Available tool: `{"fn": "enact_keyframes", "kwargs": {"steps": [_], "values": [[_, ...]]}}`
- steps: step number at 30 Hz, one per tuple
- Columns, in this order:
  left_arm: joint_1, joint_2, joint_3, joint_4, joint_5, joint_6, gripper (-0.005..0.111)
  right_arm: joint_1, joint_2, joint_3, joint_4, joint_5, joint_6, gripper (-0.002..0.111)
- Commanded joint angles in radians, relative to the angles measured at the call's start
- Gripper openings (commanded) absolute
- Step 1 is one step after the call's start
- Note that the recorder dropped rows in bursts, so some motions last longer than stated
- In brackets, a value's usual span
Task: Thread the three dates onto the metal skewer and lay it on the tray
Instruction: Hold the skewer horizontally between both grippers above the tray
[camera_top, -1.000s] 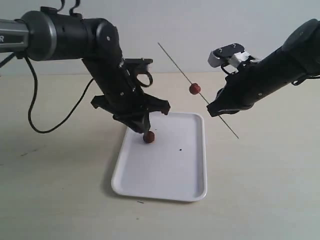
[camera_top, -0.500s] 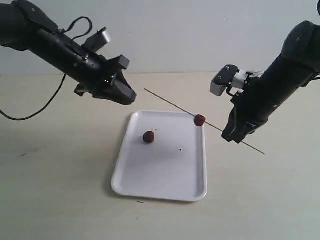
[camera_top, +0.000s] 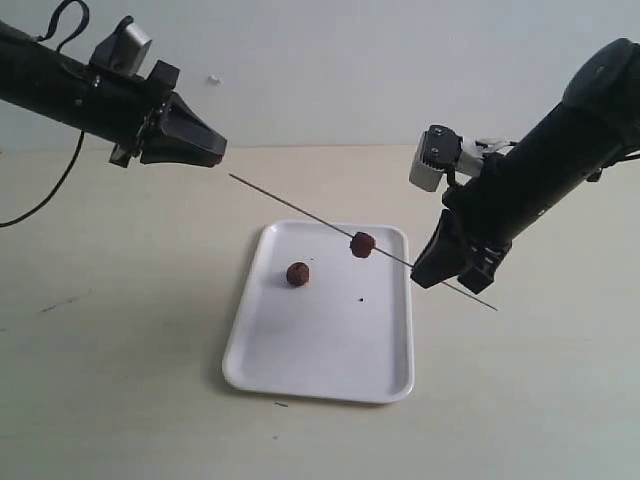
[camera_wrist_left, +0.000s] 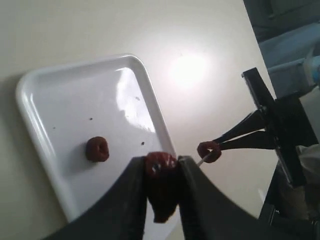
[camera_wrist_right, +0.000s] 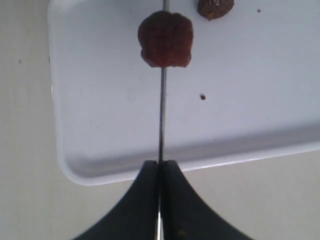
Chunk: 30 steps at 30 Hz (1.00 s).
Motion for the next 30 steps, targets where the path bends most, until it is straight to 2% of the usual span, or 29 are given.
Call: {"fn": "enact_keyframes", "kwargs": {"steps": [1, 7, 17, 30], "values": [[0.035, -0.012, -0.006, 0.013, 0.009, 0.014, 0.023, -0.002, 0.000, 0.003, 0.016, 0.001, -0.024, 0.000], [0.031, -0.012, -0.006, 0.011, 0.009, 0.010, 0.023, -0.002, 0.000, 0.003, 0.034, -0.004, -0.038, 0.000], [-0.023, -0.012, -0.006, 0.015, 0.009, 0.008, 0.023, -0.002, 0.000, 0.003, 0.058, -0.036, -0.031, 0.000], [-0.019, -0.012, -0.006, 0.011, 0.009, 0.007, 0.023, -0.002, 0.000, 0.003, 0.055, -0.042, -0.012, 0.000]]}}
